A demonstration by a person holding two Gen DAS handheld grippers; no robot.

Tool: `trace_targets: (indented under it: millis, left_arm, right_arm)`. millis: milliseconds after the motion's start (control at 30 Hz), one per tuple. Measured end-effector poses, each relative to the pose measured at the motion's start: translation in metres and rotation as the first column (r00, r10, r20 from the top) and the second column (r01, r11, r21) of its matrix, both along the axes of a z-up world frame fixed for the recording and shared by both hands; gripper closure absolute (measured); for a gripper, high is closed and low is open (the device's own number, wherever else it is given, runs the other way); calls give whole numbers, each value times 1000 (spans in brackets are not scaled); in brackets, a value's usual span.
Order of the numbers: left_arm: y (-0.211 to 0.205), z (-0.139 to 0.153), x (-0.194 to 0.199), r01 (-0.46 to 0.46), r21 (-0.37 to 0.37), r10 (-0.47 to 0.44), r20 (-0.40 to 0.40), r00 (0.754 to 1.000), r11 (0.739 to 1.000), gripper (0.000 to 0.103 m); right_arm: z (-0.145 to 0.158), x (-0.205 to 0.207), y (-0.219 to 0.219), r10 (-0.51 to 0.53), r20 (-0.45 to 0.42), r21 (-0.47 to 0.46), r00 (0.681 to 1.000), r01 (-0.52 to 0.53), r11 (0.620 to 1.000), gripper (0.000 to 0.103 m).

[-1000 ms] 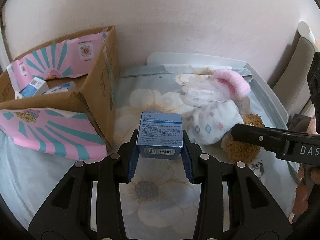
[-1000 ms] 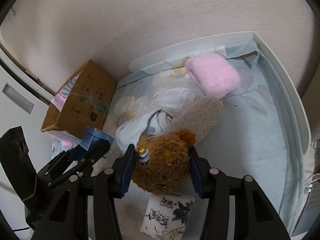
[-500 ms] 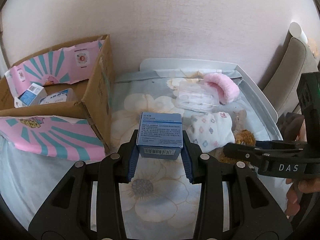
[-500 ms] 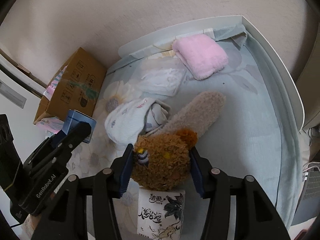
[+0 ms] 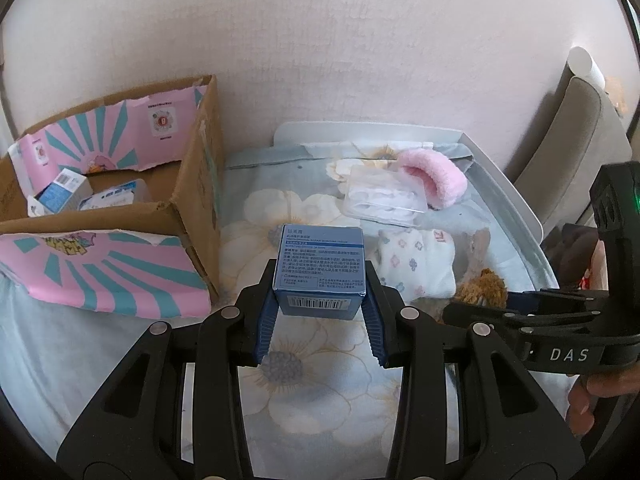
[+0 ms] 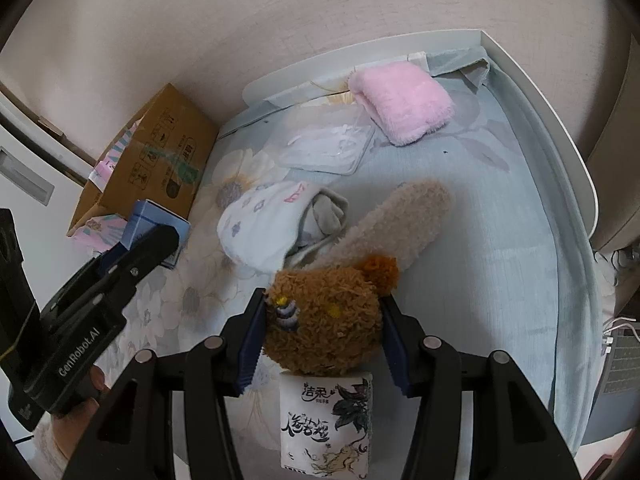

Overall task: Organize objects
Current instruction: 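Carry the blue cube with the left tool while the right tool carries the teddy bear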

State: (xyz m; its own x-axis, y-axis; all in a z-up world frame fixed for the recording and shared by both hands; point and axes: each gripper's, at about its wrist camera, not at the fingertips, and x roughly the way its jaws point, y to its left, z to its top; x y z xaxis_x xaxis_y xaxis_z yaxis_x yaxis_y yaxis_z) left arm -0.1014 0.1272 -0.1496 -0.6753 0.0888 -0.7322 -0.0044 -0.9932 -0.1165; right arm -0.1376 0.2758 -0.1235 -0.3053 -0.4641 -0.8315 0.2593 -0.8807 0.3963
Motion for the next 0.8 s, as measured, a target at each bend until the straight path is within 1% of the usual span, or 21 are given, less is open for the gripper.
trace_targets:
  millis: [133,300,600,800]
  left_arm:
    - [-1,8,3,10,-5,-10,-11,1000,1000,68]
    - [-6,25,6,30,-7,-30,-28,999,1000,68]
    - [-22,68,7,70,-11,-70,-60,996,997,68]
    - [-44,104,9,90,-19,-92,-82,992,996,68]
  right_arm:
    - [4,4,-3,-5,-23,-3,1000,5,1000,59]
    - [23,8,0,-40,-62,-19,997,39,999,61]
    - [76,8,-3,-80,-142,-36,987,76,996,62]
    - [122,9,-20,-82,-216,-50,973,73,996,62]
